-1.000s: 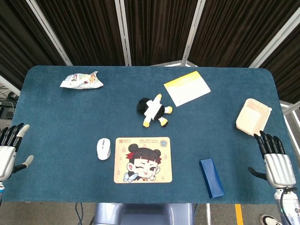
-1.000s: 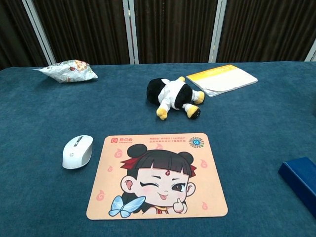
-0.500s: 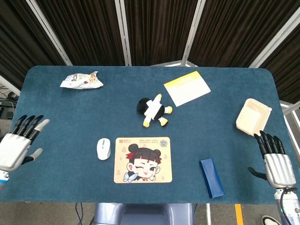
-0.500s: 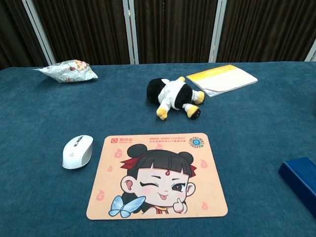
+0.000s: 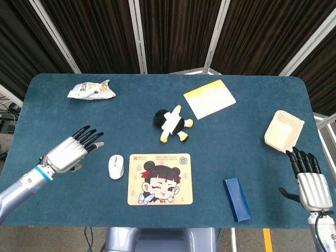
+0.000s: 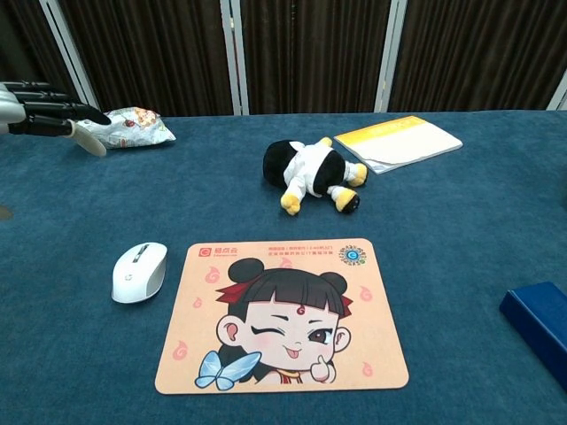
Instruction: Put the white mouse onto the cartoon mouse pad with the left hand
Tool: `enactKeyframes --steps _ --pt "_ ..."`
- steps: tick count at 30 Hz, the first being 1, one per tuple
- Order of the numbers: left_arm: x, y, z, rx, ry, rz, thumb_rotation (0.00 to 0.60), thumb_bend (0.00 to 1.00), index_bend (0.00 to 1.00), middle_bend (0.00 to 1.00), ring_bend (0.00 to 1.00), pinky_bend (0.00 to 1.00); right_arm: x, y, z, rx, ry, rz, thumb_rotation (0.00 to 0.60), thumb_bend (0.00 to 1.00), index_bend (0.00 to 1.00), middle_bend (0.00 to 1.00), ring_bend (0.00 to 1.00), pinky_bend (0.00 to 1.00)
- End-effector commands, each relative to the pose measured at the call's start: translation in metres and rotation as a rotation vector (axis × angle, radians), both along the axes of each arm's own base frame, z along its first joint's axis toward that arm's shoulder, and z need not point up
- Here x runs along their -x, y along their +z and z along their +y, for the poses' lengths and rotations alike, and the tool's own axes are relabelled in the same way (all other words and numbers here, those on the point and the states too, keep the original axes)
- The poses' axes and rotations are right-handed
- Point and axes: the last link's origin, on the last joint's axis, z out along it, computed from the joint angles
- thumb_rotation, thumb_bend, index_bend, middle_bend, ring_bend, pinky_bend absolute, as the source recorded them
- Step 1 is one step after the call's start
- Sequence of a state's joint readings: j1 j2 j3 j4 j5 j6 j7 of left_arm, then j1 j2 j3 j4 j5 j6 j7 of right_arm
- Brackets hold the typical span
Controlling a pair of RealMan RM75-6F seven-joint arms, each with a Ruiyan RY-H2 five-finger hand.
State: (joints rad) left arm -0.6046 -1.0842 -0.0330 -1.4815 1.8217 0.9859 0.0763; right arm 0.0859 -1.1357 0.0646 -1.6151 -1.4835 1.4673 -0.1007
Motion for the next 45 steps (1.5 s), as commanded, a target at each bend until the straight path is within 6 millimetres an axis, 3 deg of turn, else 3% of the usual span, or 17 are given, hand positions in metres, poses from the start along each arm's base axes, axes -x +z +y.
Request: enactKeyframes --steps 1,9,30,39,45 --pt "-0.004 -0.011 0.004 0.023 -0.025 0.029 0.600 0.12 0.22 0.00 0.00 0.00 0.000 0.000 0.000 0.001 0.000 0.000 0.600 0.10 0.03 0.00 0.00 0.00" --pt "-0.003 -0.032 0.012 0.067 -0.085 0.124 0.600 0.12 0.28 0.00 0.00 0.00 0.000 0.000 0.000 0.000 -0.002 -0.001 0.600 0.10 0.03 0.00 0.00 0.00" --pt "-0.025 -0.100 0.027 0.182 -0.151 0.231 0.600 0.12 0.29 0.00 0.00 0.00 0.001 0.001 0.000 -0.004 -0.001 -0.009 0.600 0.10 0.03 0.00 0.00 0.00" --pt "-0.030 -0.111 0.028 0.191 -0.157 0.242 0.600 0.12 0.29 0.00 0.00 0.00 0.001 0.001 0.000 -0.004 0.000 -0.011 0.600 0.10 0.03 0.00 0.00 0.00" --pt "-0.029 -0.115 0.030 0.190 -0.145 0.248 0.600 0.12 0.35 0.00 0.00 0.00 0.001 0.001 0.001 -0.005 -0.001 -0.012 0.600 0.10 0.03 0.00 0.00 0.00"
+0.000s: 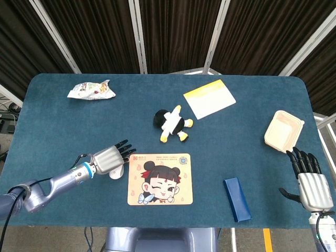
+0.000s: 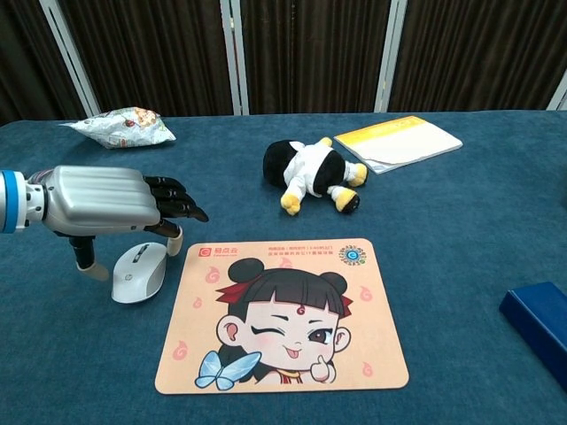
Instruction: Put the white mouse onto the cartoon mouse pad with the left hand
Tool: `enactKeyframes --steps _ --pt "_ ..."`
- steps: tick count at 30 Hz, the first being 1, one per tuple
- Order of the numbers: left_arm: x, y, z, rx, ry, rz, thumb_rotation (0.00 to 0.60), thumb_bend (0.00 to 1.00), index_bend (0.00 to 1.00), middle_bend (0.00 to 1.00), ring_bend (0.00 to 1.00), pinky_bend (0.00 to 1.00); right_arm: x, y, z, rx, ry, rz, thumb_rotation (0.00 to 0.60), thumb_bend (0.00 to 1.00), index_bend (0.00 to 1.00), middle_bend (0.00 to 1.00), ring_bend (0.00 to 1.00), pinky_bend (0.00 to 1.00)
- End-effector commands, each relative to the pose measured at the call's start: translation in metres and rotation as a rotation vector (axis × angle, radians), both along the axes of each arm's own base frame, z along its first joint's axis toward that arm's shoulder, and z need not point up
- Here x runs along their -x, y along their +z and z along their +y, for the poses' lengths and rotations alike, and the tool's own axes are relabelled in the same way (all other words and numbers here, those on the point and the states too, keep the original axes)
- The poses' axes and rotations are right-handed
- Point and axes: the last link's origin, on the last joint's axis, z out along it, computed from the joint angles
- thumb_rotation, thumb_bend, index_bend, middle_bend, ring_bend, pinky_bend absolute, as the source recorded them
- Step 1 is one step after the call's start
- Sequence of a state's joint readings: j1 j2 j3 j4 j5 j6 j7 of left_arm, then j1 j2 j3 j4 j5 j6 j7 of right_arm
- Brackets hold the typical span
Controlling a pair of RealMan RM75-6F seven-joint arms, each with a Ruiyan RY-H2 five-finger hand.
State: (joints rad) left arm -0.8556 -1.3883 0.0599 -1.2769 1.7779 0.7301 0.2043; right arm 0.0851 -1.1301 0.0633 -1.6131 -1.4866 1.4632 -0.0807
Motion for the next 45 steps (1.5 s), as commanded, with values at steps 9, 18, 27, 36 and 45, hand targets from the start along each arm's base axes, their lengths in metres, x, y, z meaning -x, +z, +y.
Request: enactKeyframes --steps 9,18,27,36,45 --pt "0.002 -0.005 0.001 0.000 0.010 0.015 0.600 0.12 0.41 0.00 0.00 0.00 0.000 0.000 0.000 0.000 0.001 -0.001 0.600 0.10 0.03 0.00 0.00 0.00" --pt "0.001 -0.008 0.000 -0.001 0.016 -0.002 0.600 0.18 0.52 0.00 0.00 0.00 0.000 0.000 0.000 0.000 0.001 -0.003 0.600 0.10 0.03 0.00 0.00 0.00" --pt "-0.010 -0.002 -0.001 -0.005 -0.004 -0.047 0.600 0.19 0.54 0.00 0.00 0.00 0.000 0.000 0.000 -0.001 0.001 -0.003 0.600 0.10 0.03 0.00 0.00 0.00" --pt "-0.039 -0.005 0.004 -0.007 -0.066 -0.081 0.600 0.19 0.54 0.00 0.00 0.00 0.000 0.000 0.000 0.000 0.001 -0.003 0.600 0.10 0.03 0.00 0.00 0.00" --pt "-0.079 -0.029 -0.004 0.030 -0.214 -0.077 0.600 0.19 0.54 0.00 0.00 0.00 0.000 0.000 0.000 -0.003 0.000 -0.005 0.600 0.10 0.03 0.00 0.00 0.00"
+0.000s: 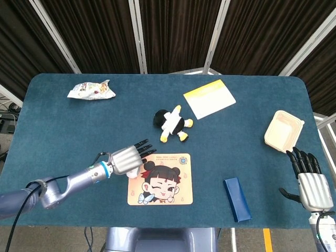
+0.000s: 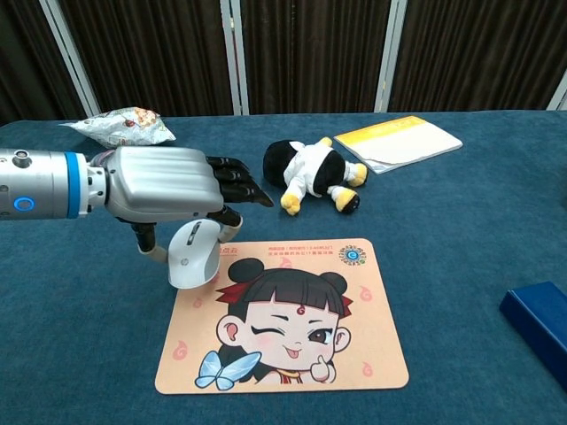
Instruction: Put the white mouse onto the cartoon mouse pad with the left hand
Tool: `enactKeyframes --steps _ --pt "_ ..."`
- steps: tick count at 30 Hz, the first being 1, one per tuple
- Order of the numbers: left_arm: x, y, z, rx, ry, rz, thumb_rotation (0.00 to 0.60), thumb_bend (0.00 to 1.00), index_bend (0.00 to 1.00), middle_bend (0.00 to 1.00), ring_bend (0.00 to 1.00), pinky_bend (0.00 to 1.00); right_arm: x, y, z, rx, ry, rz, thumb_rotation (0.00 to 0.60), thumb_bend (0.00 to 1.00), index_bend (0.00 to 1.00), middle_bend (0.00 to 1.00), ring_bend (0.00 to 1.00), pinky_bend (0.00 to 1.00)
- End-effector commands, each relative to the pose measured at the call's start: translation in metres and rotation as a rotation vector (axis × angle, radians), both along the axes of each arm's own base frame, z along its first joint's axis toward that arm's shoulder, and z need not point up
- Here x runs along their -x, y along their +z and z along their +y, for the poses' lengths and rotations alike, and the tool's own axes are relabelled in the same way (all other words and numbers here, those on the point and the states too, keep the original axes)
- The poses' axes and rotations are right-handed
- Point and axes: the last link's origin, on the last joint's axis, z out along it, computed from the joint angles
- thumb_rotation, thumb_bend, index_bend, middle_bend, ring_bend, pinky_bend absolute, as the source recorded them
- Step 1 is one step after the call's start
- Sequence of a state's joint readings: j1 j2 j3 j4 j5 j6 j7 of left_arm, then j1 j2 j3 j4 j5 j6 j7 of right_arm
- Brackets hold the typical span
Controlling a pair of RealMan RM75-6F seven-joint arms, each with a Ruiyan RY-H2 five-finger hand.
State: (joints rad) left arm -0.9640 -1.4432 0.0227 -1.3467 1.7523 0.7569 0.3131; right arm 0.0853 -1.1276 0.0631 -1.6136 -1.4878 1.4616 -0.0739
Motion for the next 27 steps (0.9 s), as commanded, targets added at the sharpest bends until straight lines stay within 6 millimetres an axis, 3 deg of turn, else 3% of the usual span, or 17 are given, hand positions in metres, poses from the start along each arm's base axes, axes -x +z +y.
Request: enactKeyframes --steps 1,7,27 --pt "-0.012 -0.011 -0.004 0.019 -0.040 0.003 0.600 0.19 0.54 0.00 0.00 0.00 0.000 0.000 0.000 -0.001 0.000 -0.001 0.600 0.10 0.03 0.00 0.00 0.00" --pt "-0.029 -0.034 -0.013 0.060 -0.062 0.001 0.600 0.19 0.54 0.00 0.00 0.00 0.001 0.000 0.000 -0.004 0.000 -0.004 0.600 0.10 0.03 0.00 0.00 0.00" --pt "-0.053 -0.061 -0.023 0.098 -0.026 -0.039 0.600 0.19 0.51 0.00 0.00 0.00 0.001 0.000 0.000 -0.006 0.000 -0.005 0.600 0.10 0.03 0.00 0.00 0.00"
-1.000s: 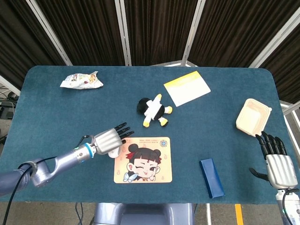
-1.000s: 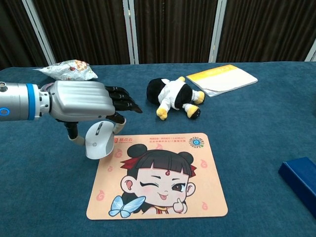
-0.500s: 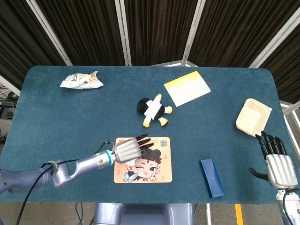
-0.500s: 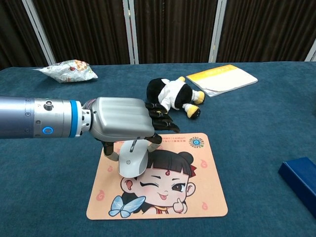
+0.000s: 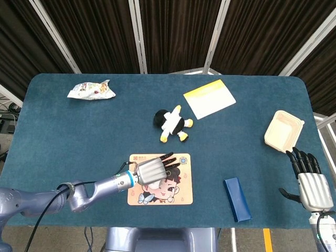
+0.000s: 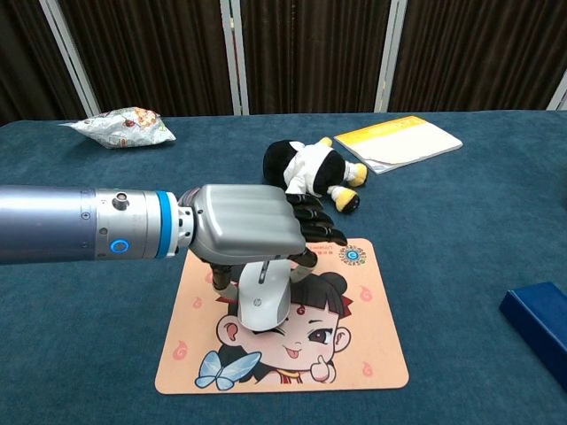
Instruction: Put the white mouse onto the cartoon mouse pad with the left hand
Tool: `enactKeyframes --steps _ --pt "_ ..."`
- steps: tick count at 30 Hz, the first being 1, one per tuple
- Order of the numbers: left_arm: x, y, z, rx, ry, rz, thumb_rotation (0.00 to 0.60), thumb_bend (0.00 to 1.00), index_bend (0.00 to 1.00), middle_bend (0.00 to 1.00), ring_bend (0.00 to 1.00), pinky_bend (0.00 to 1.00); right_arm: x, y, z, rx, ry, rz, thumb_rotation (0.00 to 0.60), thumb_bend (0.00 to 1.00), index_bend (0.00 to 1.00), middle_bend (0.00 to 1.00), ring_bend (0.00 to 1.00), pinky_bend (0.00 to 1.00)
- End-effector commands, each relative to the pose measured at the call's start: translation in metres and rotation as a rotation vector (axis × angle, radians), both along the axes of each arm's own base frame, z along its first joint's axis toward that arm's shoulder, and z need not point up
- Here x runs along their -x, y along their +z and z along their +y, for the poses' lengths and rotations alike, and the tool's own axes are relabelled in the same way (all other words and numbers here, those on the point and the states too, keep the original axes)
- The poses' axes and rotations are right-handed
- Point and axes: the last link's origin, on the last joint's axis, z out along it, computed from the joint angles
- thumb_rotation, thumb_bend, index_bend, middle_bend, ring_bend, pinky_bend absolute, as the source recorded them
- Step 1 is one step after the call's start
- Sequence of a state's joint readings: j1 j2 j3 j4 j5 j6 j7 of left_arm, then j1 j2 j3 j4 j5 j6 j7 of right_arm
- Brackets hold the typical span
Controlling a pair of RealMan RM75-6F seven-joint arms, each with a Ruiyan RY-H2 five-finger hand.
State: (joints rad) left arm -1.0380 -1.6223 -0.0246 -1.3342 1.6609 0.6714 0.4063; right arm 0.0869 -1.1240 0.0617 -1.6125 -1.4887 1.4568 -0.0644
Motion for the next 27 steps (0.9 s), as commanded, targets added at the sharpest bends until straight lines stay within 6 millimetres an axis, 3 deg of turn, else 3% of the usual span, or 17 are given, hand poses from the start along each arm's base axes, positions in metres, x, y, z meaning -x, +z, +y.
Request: enactKeyframes --steps 1,6,11,13,21,27 --pt "-0.004 -0.004 -0.002 0.008 0.011 -0.007 0.600 0.19 0.49 0.00 0.00 0.00 0.000 0.000 0.000 0.000 0.000 0.000 0.600 0.10 0.03 0.00 0.00 0.00" --pt "-0.007 -0.007 -0.004 0.004 0.009 -0.009 0.600 0.19 0.41 0.00 0.00 0.00 0.000 0.000 0.000 -0.001 0.000 -0.002 0.600 0.10 0.03 0.00 0.00 0.00" --pt "-0.008 -0.006 -0.006 -0.009 0.004 -0.020 0.600 0.19 0.19 0.00 0.00 0.00 0.000 0.000 0.000 -0.001 0.001 -0.002 0.600 0.10 0.03 0.00 0.00 0.00" --pt "-0.008 -0.005 -0.006 -0.015 -0.002 -0.023 0.600 0.19 0.14 0.00 0.00 0.00 0.000 0.000 0.000 -0.001 0.001 -0.002 0.600 0.10 0.03 0.00 0.00 0.00" --pt "-0.005 0.004 -0.006 -0.037 -0.016 -0.025 0.600 0.19 0.13 0.00 0.00 0.00 0.000 0.000 0.000 -0.001 0.000 -0.002 0.600 0.10 0.03 0.00 0.00 0.00" --pt "0.000 0.038 -0.003 -0.115 0.001 -0.096 0.600 0.19 0.12 0.00 0.00 0.00 0.000 0.000 0.000 0.000 -0.001 -0.003 0.600 0.10 0.03 0.00 0.00 0.00"
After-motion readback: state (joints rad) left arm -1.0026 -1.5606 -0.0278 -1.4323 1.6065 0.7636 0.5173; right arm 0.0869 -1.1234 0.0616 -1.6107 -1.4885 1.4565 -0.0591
